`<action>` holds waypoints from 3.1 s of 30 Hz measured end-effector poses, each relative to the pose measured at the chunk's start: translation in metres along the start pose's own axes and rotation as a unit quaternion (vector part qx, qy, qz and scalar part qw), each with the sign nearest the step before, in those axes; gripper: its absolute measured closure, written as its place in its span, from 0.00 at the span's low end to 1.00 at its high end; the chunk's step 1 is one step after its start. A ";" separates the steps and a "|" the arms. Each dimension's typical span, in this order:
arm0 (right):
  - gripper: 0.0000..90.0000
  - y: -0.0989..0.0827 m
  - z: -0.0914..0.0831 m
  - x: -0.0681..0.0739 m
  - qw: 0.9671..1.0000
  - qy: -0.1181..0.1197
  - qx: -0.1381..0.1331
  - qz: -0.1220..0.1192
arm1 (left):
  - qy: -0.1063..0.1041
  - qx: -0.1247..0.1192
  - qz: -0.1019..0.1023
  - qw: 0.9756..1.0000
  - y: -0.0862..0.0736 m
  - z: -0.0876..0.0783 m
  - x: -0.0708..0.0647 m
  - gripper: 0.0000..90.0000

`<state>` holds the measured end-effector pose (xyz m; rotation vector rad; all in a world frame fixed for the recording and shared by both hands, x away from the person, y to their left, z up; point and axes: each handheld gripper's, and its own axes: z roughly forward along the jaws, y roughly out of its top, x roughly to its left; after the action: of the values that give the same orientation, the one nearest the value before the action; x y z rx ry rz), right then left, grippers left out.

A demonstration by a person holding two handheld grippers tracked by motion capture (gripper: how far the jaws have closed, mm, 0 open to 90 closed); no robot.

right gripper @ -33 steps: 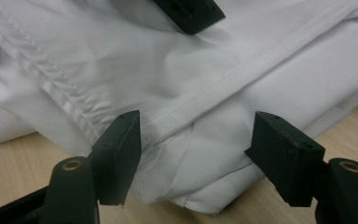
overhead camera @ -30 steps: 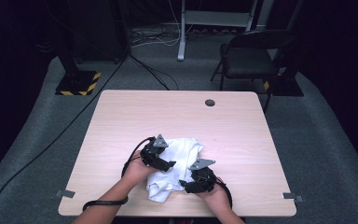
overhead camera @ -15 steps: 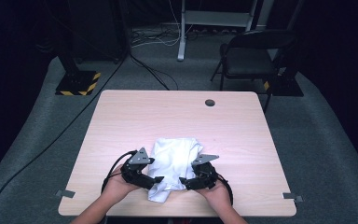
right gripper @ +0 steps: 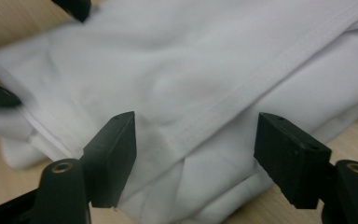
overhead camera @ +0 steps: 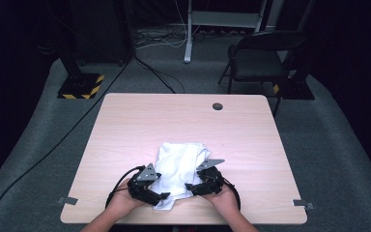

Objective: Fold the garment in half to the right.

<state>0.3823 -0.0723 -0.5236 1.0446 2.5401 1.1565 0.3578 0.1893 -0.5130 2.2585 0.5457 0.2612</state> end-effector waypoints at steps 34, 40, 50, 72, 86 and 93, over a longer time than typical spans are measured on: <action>0.80 0.007 -0.008 0.005 0.993 -0.045 0.066 -0.088 | 0.026 -0.002 0.019 0.999 -0.002 0.003 -0.007 0.22; 0.52 0.011 -0.016 0.014 0.998 0.013 -0.014 -0.058 | 0.022 -0.003 0.016 1.000 -0.001 0.005 -0.006 0.22; 0.51 0.002 0.005 0.021 0.995 0.021 0.036 -0.096 | 0.018 -0.004 0.018 1.000 0.000 0.007 -0.005 0.22; 0.51 -0.004 -0.001 0.013 0.994 0.003 0.041 -0.101 | 0.011 -0.008 0.018 1.000 0.005 0.016 -0.003 0.22; 0.48 -0.008 -0.007 -0.006 0.997 -0.017 0.038 -0.067 | 0.003 -0.018 0.009 1.000 0.012 0.027 0.003 0.22; 0.48 -0.009 -0.008 -0.009 0.997 -0.019 0.035 -0.063 | 0.008 -0.021 0.002 1.000 0.014 0.030 0.002 0.22</action>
<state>0.3807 -0.0870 -0.5253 0.8967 2.5922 1.0127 0.3745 0.1627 -0.5231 2.2186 0.5393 0.2913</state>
